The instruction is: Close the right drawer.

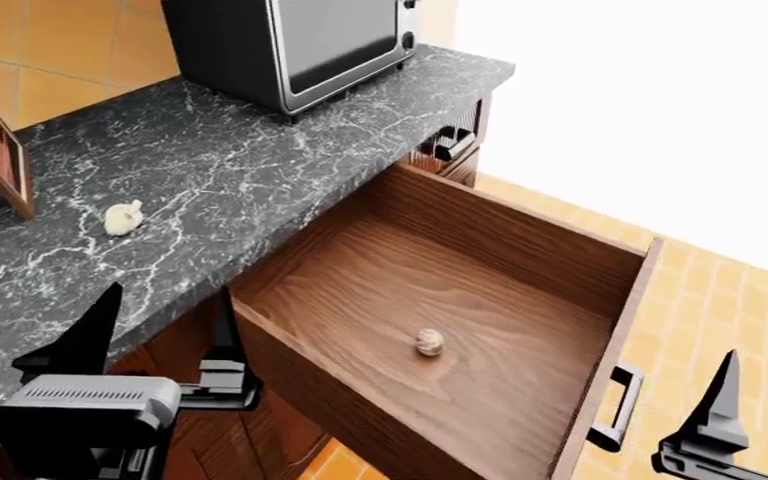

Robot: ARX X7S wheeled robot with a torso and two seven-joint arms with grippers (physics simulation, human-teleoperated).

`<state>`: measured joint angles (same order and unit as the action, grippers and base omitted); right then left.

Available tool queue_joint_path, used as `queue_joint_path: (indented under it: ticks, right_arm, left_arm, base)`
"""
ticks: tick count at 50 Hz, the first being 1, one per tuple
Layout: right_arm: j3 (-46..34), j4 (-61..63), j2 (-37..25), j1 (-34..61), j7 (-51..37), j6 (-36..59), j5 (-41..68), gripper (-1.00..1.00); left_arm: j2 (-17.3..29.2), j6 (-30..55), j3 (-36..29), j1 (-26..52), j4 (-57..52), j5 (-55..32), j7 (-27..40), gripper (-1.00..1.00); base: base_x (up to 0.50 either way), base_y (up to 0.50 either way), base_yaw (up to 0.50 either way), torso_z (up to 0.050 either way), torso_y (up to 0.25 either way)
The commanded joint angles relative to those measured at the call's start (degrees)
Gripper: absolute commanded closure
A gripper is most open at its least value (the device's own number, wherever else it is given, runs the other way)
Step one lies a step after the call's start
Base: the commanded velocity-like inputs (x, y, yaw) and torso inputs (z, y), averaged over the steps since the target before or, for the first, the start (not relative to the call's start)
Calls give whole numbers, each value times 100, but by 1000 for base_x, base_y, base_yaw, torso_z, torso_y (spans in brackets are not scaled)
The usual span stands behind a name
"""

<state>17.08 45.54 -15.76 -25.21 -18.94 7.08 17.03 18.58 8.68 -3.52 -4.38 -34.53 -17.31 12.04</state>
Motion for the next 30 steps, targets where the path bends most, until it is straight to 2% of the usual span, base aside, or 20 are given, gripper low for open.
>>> queue_joint_path:
  ticks: [1, 19, 23, 30]
  right_arm:
    - [-22, -30, -8, -47, 5, -60, 11, -100]
    - [-92, 17, -27, -46, -90, -7, -64, -100]
    - [-189, 71, -82, -7, -191, 158, -330, -100]
    - [-230, 64, -143, -21, -51, 15, -215, -100]
  left_arm:
    - [39, 72, -2, -37, -141, -20, 71, -100]
    - [37, -78, -22, 11, 45, -39, 43, -100]
    - [42, -114, -23, 9, 78, -42, 38, -100]
    - [60, -120, -47, 8, 55, -37, 45, -100]
  base:
    - [0, 0, -500, 0, 0]
    - [0, 0, -475, 0, 0]
    - [0, 0, -71, 0, 0]
    - [445, 228, 0, 0, 0]
